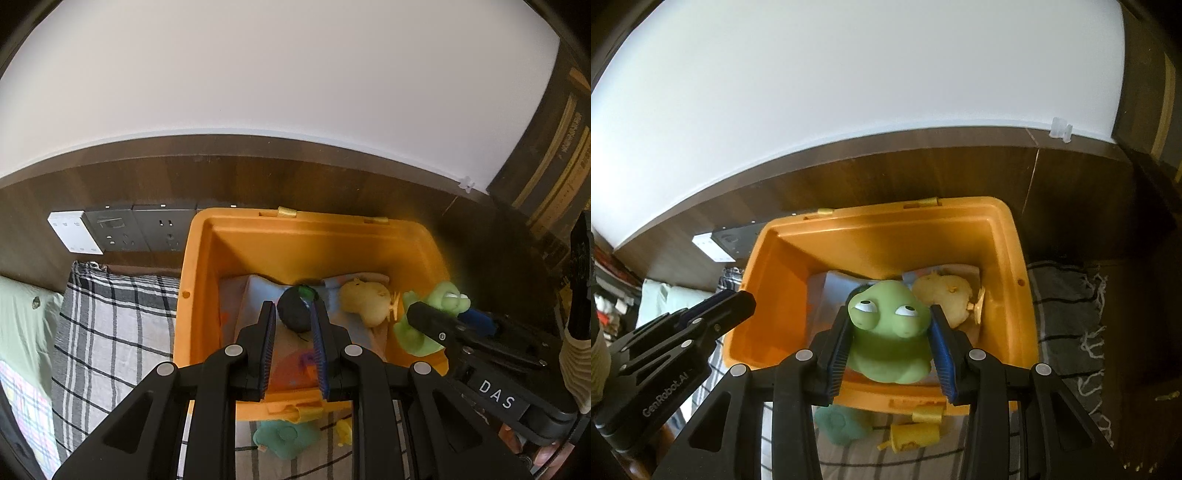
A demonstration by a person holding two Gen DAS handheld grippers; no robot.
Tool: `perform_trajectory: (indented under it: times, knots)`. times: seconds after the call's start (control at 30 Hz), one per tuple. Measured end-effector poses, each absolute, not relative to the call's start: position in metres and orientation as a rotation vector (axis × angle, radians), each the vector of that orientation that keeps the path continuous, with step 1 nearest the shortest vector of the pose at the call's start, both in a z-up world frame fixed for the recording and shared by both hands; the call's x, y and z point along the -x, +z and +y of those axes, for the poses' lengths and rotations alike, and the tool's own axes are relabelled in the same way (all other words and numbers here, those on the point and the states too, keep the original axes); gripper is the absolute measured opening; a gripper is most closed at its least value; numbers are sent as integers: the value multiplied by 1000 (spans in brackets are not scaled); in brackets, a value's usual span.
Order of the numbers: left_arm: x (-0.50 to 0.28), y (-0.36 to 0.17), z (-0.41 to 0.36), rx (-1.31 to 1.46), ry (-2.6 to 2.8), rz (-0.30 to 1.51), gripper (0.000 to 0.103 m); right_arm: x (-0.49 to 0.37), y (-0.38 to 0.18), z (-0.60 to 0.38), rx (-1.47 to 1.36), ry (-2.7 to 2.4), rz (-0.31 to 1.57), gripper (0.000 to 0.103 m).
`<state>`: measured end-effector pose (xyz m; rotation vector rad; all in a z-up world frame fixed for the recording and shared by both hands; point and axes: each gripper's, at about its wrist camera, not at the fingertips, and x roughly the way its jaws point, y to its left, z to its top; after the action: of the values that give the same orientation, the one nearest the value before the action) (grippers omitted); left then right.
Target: Organize objects
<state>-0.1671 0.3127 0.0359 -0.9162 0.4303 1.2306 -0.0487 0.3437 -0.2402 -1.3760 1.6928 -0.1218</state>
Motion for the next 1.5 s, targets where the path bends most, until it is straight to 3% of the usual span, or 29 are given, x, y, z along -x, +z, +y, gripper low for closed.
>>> perform_trajectory:
  times: [0.3,0.47,0.5,0.57,0.6,0.97,1.5]
  knots:
    - [165,23,325,923,1241,472,27,42,-254,326,1438,-96,1674,41]
    - [168,20,326,921,1278,490,48,41,-259,318,1479,-90,1658,41]
    - [170,20,325,924,1281,487,51,40,-260,317,1485,-93,1656,46]
    - [173,21,324,925,1293,480,57,40,-260,317,1496,-96,1645,65]
    - [174,22,322,916,1306,481,58,39,-259,317,1502,-96,1631,67]
    - [182,29,302,889,1350,481,85,48,-245,327,1566,-14,1529,67]
    - [185,37,266,874,1339,477,91,70,-210,341,1619,93,1407,67]
